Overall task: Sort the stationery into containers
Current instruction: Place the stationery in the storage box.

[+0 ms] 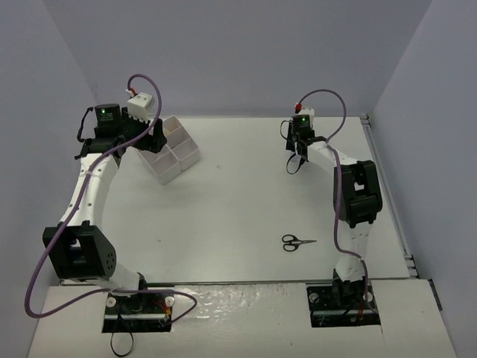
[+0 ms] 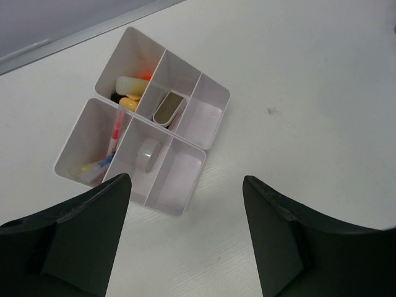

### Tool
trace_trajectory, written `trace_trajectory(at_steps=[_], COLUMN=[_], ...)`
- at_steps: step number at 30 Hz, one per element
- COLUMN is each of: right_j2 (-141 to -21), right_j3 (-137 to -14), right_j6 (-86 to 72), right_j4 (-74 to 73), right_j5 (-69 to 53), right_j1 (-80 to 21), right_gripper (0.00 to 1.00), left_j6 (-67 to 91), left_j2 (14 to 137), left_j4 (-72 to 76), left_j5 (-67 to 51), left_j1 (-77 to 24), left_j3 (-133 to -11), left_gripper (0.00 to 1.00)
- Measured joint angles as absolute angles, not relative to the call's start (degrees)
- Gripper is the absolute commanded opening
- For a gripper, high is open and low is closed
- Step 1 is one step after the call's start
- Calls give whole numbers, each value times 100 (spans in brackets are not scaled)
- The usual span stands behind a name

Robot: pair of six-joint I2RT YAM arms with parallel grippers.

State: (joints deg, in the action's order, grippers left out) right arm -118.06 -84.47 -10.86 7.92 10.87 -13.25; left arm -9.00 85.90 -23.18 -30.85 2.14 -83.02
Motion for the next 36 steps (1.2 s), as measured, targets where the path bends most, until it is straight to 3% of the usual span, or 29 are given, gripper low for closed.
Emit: trace_trajectory(at_steps=[7, 16, 25, 36], right_j2=[-11596, -11394, -13218, -14107], right_j3=[-8462, -9770, -12192, -12248], right_j6=[-775, -624, -849, -1278], right_j4=[733, 1480, 1768, 1734], right_j5=[1107, 61, -540, -608], right_j1=[-1810, -3709, -4146, -4169], right_gripper=[0, 0, 0, 0], left_j6=[-781, -142, -38, -38], left_j2=[8311, 8077, 7872, 7867], left_j4=[-2286, -2067, -1900, -1852], left_j5=[-3113, -3367, -3424, -3435], left_j1=[624, 1504, 1474, 1474], left_j3=[-7914, -7722, -7560, -7507], left_gripper=[70, 70, 70, 70])
